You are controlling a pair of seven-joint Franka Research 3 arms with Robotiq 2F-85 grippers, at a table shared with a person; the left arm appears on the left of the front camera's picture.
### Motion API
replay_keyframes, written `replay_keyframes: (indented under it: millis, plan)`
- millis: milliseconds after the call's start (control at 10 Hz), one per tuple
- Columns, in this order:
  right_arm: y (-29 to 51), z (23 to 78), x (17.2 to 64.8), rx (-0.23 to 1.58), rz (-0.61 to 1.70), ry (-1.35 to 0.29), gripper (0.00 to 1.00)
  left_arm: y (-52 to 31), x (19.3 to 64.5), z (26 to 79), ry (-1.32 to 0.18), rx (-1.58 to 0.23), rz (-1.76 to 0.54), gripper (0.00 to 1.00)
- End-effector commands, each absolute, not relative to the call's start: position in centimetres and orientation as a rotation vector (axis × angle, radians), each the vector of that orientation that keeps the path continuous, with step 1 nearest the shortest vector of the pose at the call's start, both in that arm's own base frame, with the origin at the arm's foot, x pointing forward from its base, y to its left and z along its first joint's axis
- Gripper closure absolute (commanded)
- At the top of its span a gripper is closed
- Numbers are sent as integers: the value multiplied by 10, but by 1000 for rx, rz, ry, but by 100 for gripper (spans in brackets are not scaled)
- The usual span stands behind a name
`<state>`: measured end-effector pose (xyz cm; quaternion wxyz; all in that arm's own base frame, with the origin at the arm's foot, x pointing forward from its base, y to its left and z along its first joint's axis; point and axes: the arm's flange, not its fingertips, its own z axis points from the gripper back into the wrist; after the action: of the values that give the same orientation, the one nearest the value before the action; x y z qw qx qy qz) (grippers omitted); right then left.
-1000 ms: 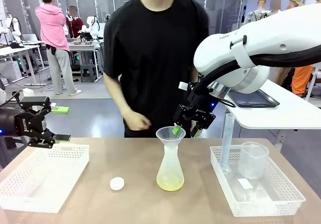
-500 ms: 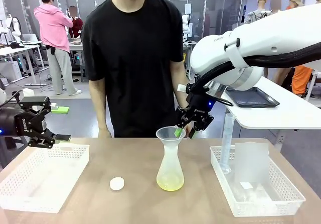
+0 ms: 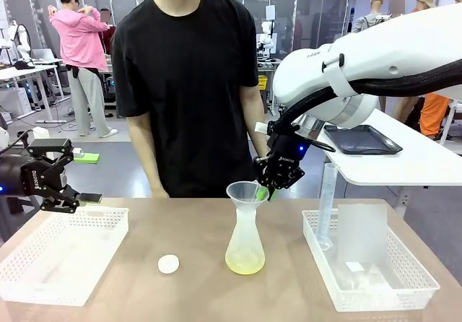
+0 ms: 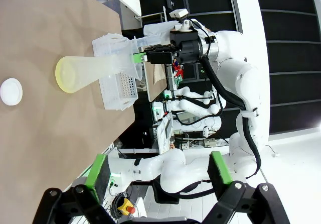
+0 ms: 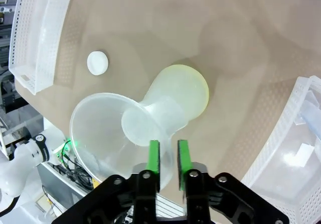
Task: Prepare the solutions needed for the experiment.
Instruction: Once the solution is in the Big flask , pick up the Plastic Funnel and place it back into the right Organizing basket.
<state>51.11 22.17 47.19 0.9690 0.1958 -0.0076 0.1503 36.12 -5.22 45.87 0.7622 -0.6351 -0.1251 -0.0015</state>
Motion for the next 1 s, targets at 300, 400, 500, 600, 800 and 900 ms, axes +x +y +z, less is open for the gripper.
replay_keyframes:
  millis: [300, 400, 500, 600, 800, 900]
  plan:
    - [230, 476, 511, 390, 265, 4, 100, -54, 358, 459, -273, -1403, 1, 0]
    - [229, 477, 509, 405, 264, 14, 100, -54, 358, 459, -273, -1403, 1, 0]
    - [228, 480, 507, 416, 255, 15, 100, -54, 358, 459, -273, -1403, 1, 0]
    - [227, 483, 507, 427, 245, 18, 100, -54, 358, 459, -273, -1403, 1, 0]
    - [227, 496, 500, 456, 246, 13, 100, -54, 358, 459, -273, -1403, 1, 0]
    - [227, 501, 498, 457, 248, 7, 100, -54, 358, 459, -273, -1403, 1, 0]
